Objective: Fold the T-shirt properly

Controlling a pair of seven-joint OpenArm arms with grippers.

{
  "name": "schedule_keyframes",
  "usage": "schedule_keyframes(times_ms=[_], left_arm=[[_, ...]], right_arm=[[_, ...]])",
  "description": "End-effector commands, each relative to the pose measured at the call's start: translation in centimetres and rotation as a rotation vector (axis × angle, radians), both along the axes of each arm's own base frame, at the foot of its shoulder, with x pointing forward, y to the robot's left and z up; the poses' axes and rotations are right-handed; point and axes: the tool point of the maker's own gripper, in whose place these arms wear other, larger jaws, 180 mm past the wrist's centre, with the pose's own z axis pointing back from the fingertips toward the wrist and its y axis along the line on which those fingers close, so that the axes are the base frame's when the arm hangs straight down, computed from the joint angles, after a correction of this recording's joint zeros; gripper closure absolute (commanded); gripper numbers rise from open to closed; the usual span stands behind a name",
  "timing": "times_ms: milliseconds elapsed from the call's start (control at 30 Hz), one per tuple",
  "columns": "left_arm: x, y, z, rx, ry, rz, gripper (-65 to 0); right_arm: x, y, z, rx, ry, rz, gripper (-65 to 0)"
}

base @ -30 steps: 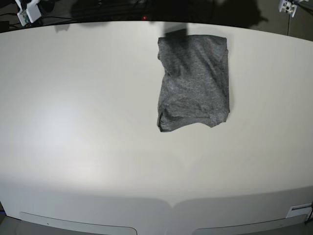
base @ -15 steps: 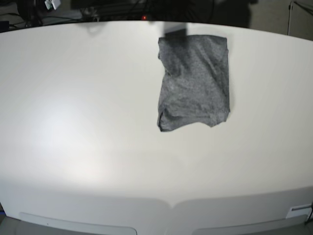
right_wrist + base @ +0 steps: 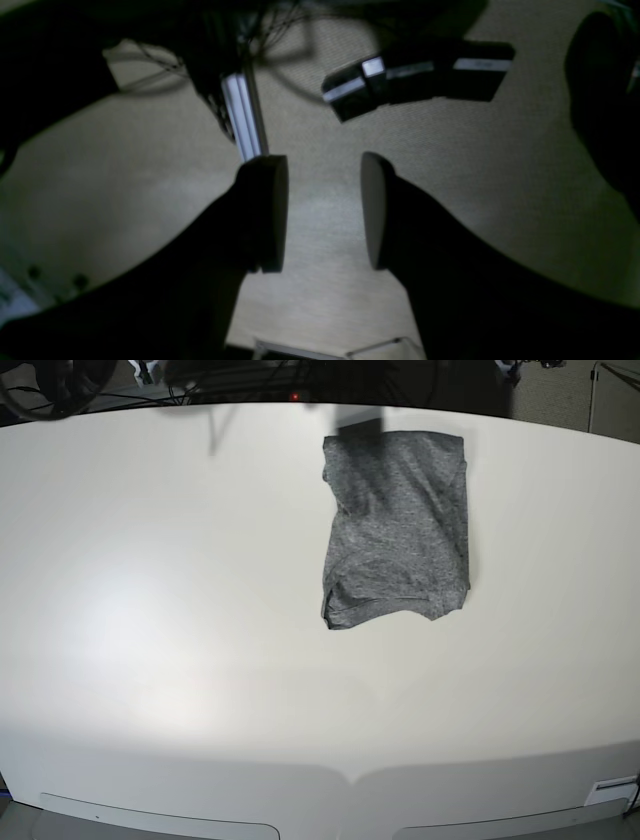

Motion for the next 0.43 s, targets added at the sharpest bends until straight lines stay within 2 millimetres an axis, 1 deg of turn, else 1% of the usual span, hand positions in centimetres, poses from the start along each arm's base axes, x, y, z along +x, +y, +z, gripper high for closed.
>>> schedule_keyframes(times_ms=[0, 100, 267, 400], left_arm=[[-0.2, 0.7, 0.1, 0.011, 0.005, -0.007, -24.5], [-0.6, -0.1, 0.1, -0.002, 0.016, -0.006, -24.5], [-1.2, -2.4, -0.3, -0.031, 0.028, -0.060, -24.5], [-1.1, -4.6, -0.5, -0.061, 0.023, -0.075, -24.5]], right_arm=[[0.1, -0.4, 0.2, -0.001, -0.008, 0.019, -24.4], [0.6, 0.5, 0.1, 0.019, -0.013, 0.069, -24.4], [1.7, 2.0, 0.1, 0.053, -0.035, 0.128, -24.4], [2.0, 3.0, 0.2, 0.095, -0.026, 0.093, -24.4]])
